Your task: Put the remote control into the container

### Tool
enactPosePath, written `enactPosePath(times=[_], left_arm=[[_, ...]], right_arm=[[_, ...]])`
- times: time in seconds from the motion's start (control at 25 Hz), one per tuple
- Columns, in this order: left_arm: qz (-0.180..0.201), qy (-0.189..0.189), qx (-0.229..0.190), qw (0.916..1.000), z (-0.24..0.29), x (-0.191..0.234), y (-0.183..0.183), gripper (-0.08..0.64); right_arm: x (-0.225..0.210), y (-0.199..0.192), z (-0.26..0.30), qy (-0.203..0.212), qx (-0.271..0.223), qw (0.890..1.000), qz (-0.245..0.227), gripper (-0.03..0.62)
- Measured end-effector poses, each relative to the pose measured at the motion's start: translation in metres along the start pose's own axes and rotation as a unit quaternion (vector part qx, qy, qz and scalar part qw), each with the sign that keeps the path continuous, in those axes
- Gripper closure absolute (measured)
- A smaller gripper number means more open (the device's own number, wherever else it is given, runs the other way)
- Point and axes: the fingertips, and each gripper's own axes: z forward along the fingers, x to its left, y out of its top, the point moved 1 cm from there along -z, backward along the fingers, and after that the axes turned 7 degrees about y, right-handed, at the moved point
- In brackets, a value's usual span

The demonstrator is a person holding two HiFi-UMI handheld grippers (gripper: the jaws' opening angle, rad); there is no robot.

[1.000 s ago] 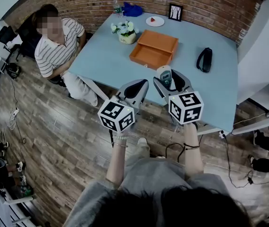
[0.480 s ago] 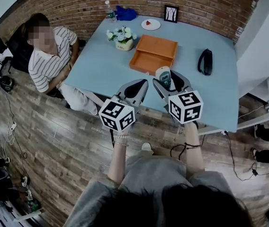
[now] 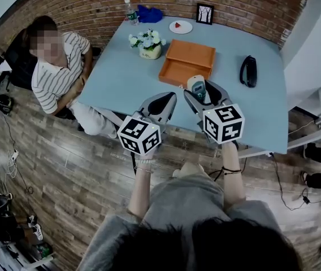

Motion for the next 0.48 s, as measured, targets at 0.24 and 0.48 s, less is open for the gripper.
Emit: enactPosePath(times=[0.24,0.48], left_arm=[[-0.008,0.008,0.007,0.9999,0.005,0.015,-0.004,0.557],[-0.019,0.020,0.015,0.9995,0.018,0.038,-0.010,0.557]], right_arm=[[-0.006,-0.003,0.016,0.007,0.009,1.000,0.004,0.308],[-0.016,-0.005,0.044,0.021,0.024,0.999,0.004,0.308]])
